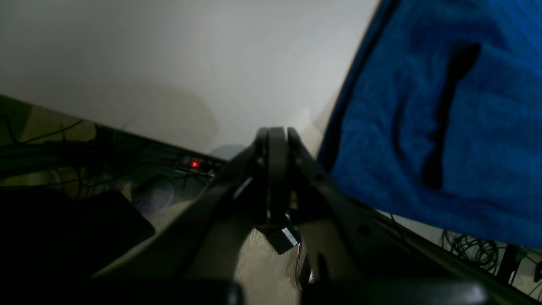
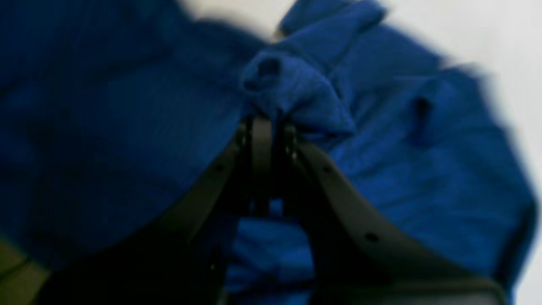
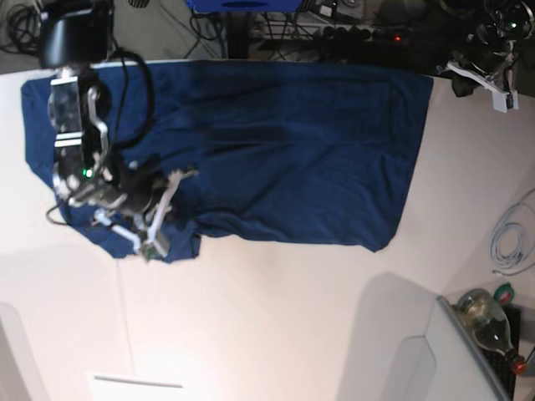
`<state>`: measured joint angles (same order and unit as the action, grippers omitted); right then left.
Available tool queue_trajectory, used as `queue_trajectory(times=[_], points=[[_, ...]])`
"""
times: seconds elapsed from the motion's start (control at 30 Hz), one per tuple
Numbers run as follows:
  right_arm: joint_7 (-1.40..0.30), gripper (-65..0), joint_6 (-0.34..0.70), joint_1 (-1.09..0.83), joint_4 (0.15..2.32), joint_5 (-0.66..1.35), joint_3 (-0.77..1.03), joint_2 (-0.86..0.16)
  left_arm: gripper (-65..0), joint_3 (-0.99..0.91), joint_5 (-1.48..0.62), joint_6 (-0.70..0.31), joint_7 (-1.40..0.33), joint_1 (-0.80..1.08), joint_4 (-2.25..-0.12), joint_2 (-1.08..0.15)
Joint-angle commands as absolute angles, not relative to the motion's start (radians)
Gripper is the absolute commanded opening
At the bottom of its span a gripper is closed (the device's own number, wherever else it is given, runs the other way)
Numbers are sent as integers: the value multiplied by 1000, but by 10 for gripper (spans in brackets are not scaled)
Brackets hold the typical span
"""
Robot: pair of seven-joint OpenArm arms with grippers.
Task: Layout the t-shirt on the table in an organized manner, then fold the t-shirt properly
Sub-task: 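Fold the held hem corner with the right gripper onto the shirt body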
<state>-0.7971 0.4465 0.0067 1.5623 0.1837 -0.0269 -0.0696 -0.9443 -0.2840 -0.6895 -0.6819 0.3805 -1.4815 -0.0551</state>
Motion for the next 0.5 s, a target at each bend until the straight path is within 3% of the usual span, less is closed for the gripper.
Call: queue_trajectory(times=[0.0, 0.23, 0.47], points=[[-760, -650, 449, 31, 1629, 199, -22, -74, -650, -947, -295, -698, -667, 384, -1495, -67], [-832, -650, 450, -35, 1830, 199, -22, -77, -650, -914, -295, -698, -667, 386, -1495, -67], [-868, -650, 452, -97, 1758, 199, -24, -82, -650, -914, -295, -698, -667, 387, -1495, -65]])
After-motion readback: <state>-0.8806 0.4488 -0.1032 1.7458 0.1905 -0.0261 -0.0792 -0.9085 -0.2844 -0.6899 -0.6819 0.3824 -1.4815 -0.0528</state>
